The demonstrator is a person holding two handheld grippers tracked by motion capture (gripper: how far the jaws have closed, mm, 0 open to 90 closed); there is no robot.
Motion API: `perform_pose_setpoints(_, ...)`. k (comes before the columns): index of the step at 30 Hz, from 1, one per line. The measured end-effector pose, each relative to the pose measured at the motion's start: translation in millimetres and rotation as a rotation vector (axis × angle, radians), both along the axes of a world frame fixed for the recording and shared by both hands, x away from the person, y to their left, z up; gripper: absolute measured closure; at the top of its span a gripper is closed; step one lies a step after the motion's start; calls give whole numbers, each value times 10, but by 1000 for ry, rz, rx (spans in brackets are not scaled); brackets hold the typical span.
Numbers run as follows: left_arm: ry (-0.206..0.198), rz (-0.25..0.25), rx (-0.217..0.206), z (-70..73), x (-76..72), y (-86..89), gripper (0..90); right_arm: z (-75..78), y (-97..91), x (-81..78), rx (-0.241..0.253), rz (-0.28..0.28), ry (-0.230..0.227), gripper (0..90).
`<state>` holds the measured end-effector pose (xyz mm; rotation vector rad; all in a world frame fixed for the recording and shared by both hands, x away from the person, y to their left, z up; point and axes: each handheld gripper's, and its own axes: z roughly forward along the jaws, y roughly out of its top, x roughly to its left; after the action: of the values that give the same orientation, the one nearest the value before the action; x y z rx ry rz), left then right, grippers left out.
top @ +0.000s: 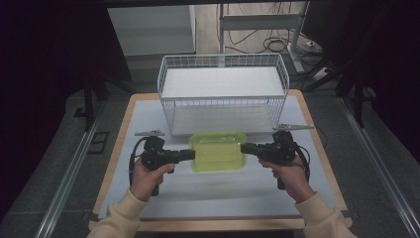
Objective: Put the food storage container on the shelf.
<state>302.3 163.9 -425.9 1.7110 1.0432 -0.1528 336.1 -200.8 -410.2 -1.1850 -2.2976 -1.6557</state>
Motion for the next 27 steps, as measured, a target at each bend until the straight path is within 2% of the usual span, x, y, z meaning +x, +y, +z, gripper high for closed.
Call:
perform_pose_setpoints(12,-28,-5,0,183,72,0,809,246,14,40,-9,-1,-49,808)
perform_pose_setpoints(21,-33,-4,16,280,168,4,809,317,21,109,-8,-7,-52,808)
perform_pose_setpoints(27,-36,0,6,321,215,11,808,386,36,140,-14,-8,-68,808)
